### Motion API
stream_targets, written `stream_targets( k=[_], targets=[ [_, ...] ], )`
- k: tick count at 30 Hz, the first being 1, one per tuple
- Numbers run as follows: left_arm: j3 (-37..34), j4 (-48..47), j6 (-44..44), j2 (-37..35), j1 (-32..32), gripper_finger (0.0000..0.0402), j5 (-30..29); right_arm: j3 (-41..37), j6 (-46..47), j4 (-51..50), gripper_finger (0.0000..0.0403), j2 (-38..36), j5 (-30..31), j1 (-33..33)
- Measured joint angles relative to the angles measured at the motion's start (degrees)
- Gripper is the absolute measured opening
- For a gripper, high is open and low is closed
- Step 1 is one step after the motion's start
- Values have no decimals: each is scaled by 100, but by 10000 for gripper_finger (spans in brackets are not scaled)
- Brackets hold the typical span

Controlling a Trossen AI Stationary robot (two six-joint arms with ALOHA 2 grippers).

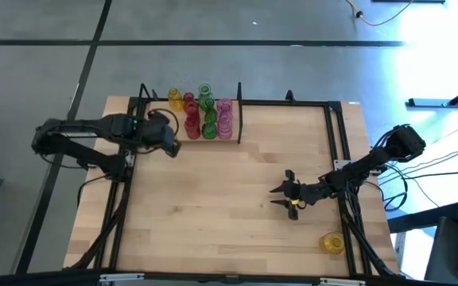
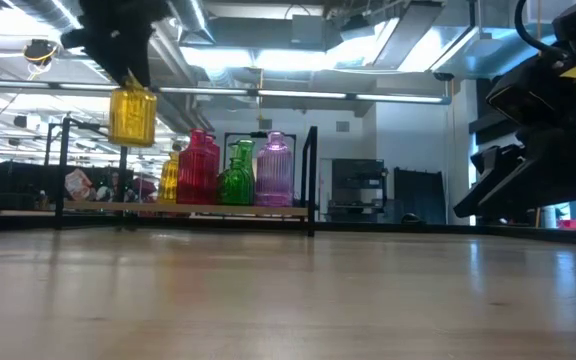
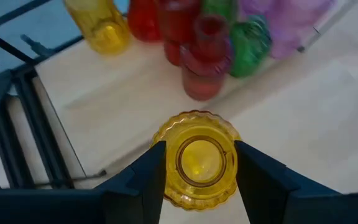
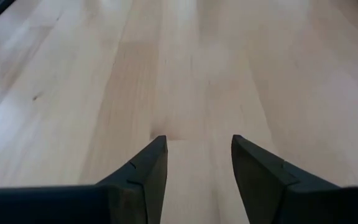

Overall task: Sort vases onto shelf
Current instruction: Put the top yellow vase on the shelf aligned with the other yellow vase

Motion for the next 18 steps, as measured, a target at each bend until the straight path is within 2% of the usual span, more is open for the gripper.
stream_targets(
  k=[5,11,18],
  targets=[
    [-216,698,483,26,754,162,-19,0,-42,-1,161,0,33,0],
    [-275,1077,773,26,1633,162,-22,0,-57,-21,161,0,31,0],
    [-275,1483,1248,145,2257,162,-20,0,-118,-21,161,0,31,0]
  ],
)
